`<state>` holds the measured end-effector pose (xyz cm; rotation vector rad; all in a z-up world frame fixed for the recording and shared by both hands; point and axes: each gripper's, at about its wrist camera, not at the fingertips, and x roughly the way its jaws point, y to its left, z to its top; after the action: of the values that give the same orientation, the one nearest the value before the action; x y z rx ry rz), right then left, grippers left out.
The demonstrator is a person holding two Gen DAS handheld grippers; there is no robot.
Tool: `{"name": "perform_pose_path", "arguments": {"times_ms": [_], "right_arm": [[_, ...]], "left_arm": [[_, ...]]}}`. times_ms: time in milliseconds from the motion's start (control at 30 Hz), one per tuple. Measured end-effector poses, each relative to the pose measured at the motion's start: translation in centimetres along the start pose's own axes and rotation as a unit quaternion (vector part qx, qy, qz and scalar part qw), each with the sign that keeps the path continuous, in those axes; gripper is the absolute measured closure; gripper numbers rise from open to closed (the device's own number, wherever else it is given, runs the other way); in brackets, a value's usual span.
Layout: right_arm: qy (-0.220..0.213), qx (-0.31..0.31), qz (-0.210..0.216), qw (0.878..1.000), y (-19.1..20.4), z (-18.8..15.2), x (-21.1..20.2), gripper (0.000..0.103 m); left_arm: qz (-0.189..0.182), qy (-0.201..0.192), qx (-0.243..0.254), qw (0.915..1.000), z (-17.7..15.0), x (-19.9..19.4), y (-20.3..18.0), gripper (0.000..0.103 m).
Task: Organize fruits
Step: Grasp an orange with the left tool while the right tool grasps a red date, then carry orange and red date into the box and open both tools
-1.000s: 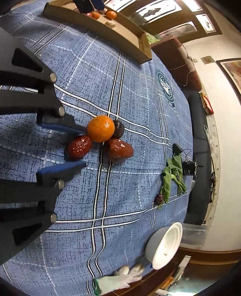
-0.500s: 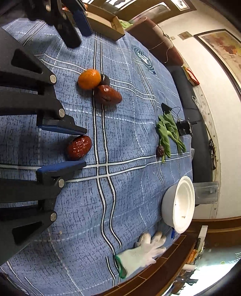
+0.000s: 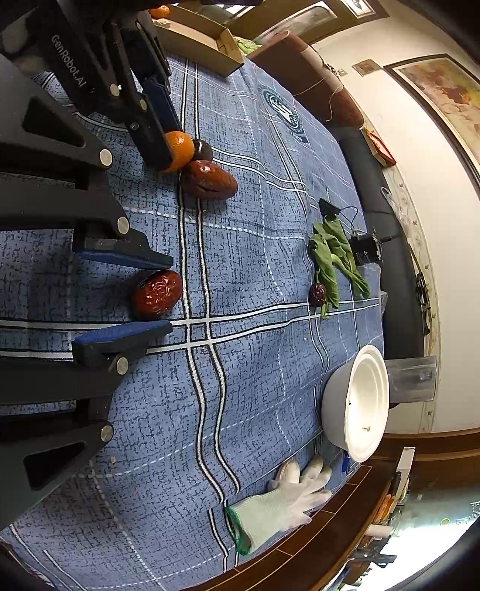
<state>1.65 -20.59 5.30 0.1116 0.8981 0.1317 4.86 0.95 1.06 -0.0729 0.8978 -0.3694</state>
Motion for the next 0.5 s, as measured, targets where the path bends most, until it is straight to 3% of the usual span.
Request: {"name": "perform_pose_path", "arguments": {"times_ms": [333,500], "right_arm": [[0.0,-0.007,0.002,1.0,0.3,0.1,0.1,0.073],[-0.006,-0.009,-0.001,1.0,0.5,0.0,-0.1,0.074]], "left_arm": [[-0.038,-0.001,-0.026,0.999,0.0,0.1,1.1,0.073],[-0.035,-0.007,-0.037,0.9987,-0.1,-0.3,1.6,0.073]]}}
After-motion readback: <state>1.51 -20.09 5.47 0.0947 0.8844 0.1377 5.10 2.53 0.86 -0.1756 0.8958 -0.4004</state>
